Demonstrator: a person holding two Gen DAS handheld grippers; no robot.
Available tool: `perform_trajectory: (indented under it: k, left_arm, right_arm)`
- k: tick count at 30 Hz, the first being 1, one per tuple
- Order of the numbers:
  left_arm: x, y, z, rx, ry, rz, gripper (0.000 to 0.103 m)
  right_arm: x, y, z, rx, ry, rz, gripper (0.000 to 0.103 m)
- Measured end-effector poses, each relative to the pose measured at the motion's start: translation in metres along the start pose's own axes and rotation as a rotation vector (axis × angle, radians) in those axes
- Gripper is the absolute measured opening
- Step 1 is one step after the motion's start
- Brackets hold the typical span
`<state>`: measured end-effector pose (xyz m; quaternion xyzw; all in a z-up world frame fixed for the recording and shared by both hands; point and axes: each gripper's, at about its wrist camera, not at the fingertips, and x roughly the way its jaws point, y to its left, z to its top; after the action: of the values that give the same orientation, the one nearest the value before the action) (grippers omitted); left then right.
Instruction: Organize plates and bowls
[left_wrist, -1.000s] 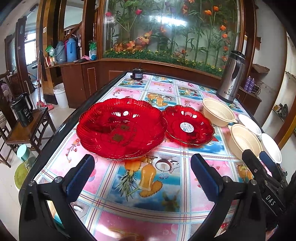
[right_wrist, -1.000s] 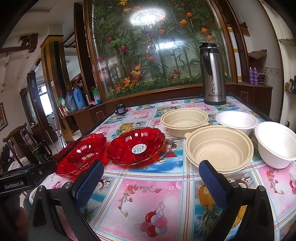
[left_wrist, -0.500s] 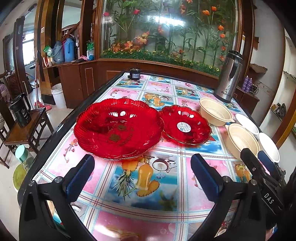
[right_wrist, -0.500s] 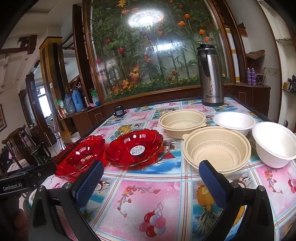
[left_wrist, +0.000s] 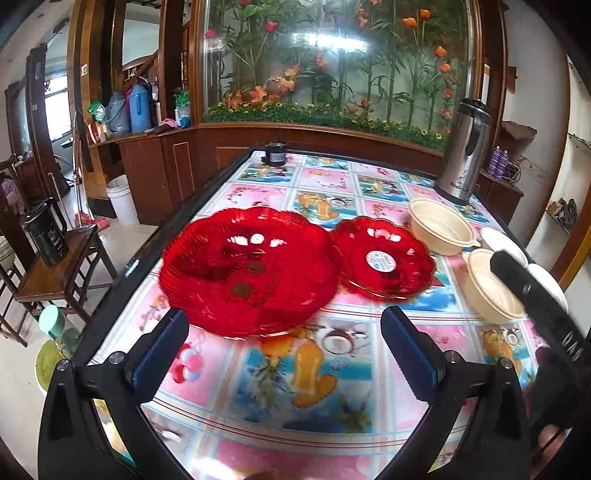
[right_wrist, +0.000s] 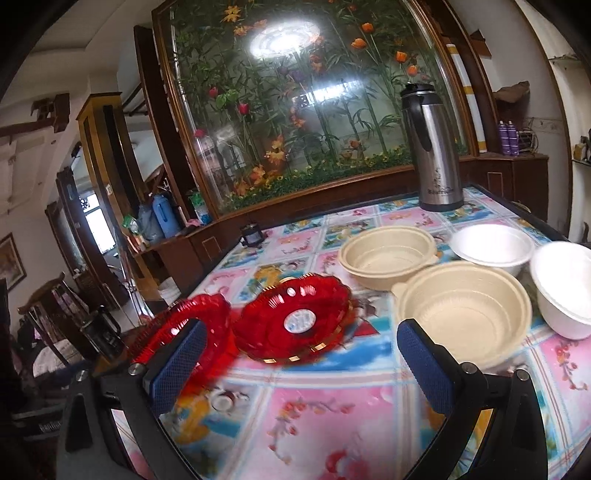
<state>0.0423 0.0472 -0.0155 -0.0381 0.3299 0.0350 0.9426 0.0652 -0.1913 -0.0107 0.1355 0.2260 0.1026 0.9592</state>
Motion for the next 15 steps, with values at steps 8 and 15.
perform_trajectory:
  k: [8,15]
  left_arm:
    - [0.007,0.086,0.009,-0.063,0.002,0.129,0.103]
    - [0.032,0.149,0.009,-0.174,0.066,0.193,0.103]
  right_arm:
    - [0.028,0.055,0.002,0.016,0.138,0.223,0.102]
    - [0.062,0.098,-0.02,0.074,0.283,0.286,0.102]
